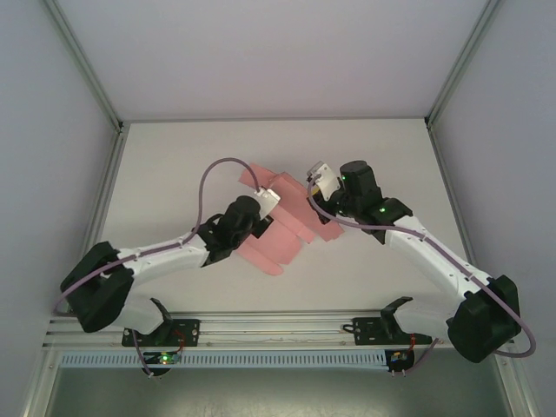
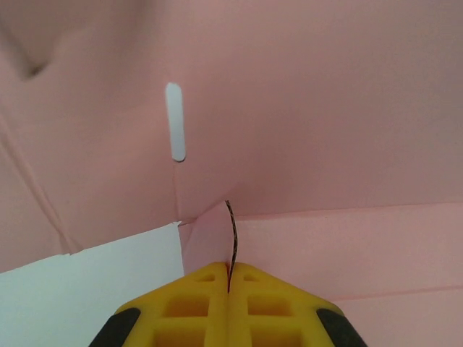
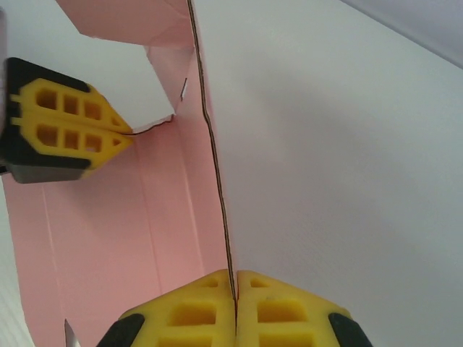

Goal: Assemble paper box

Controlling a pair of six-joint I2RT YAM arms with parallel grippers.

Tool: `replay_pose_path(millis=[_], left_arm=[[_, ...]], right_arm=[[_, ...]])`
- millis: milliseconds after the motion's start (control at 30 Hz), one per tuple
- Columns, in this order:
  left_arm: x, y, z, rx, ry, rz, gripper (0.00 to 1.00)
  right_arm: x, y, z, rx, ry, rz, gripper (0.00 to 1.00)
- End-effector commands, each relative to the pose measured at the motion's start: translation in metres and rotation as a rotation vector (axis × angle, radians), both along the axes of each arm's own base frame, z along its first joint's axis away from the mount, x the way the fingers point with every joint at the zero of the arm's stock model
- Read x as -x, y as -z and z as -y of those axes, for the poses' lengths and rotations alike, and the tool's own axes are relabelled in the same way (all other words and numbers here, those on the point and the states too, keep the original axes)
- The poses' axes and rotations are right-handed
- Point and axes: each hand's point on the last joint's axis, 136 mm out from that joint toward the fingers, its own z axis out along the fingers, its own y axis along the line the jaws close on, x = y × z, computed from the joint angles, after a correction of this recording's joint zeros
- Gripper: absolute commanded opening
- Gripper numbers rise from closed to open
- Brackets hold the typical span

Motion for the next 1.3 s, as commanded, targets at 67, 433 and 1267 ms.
replay_pose_path(millis=[67,433,1267], left_arm=[[0.006,-0.014,0.043,0.138,0.091,0.04,0.0],[0.0,0.012,0.05,0.125,0.042,0.012,0.0],[0.018,-0.055,-0.085,0.377,-0.286,0.099,1.0]], right_arm=[[-0.009,-0.027,-0.016,-0.045,-0.042,0.129,0.0],[-0.008,-0.019,-0.014,0.014,-0.057,0.152,0.0],[-0.014,0.004,-0.011,0.147,-0.102,0.145,0.0]])
